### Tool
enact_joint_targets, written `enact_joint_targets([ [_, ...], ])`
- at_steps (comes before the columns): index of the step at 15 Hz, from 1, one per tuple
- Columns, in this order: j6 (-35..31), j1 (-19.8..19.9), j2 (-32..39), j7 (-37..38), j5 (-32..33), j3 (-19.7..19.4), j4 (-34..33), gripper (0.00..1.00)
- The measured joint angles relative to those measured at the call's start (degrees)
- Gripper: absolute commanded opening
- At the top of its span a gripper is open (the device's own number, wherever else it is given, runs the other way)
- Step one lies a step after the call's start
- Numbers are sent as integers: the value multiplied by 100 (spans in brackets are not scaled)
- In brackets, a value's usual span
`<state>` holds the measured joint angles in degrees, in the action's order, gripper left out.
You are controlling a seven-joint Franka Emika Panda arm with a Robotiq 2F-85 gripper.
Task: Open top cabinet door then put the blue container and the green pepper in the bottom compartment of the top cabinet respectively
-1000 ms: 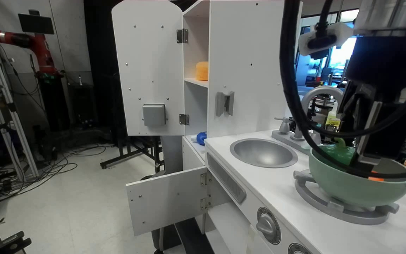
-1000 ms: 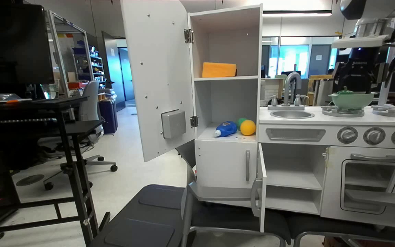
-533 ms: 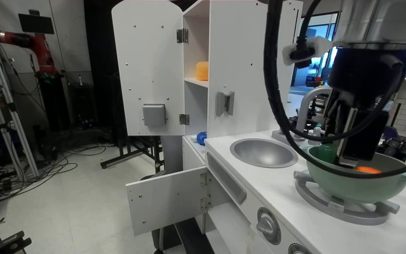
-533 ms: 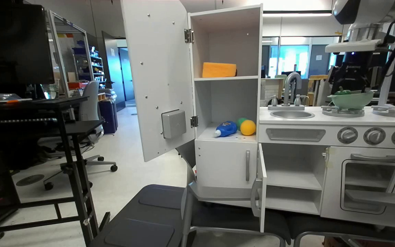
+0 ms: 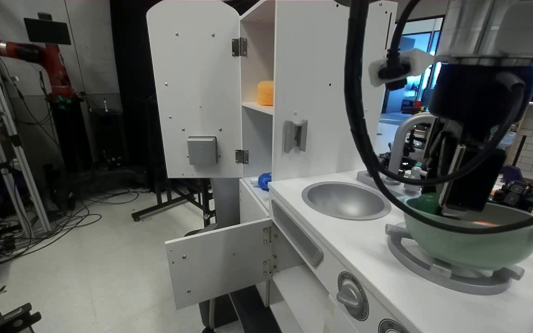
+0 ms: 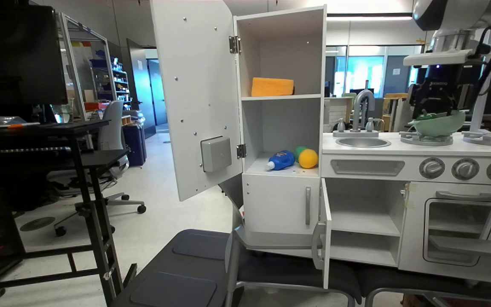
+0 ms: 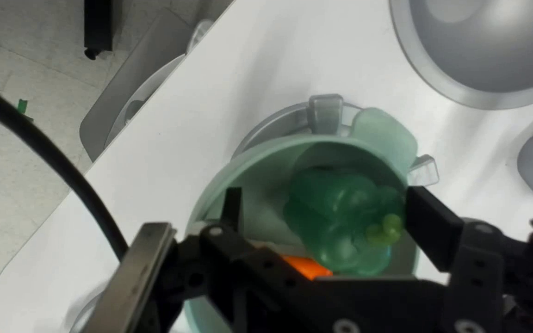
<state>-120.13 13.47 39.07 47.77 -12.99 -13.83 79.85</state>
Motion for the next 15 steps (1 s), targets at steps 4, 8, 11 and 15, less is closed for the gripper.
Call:
enact_joint_targets([
  [4,0,1,10,4,7,-13,6,29],
  [8,-1,1,9,7,9,-14,5,29],
  [11,-2,-7,4,-2,28,-14,6,29],
  [15,-21,-45,-195,-15,161,-15,53,29],
])
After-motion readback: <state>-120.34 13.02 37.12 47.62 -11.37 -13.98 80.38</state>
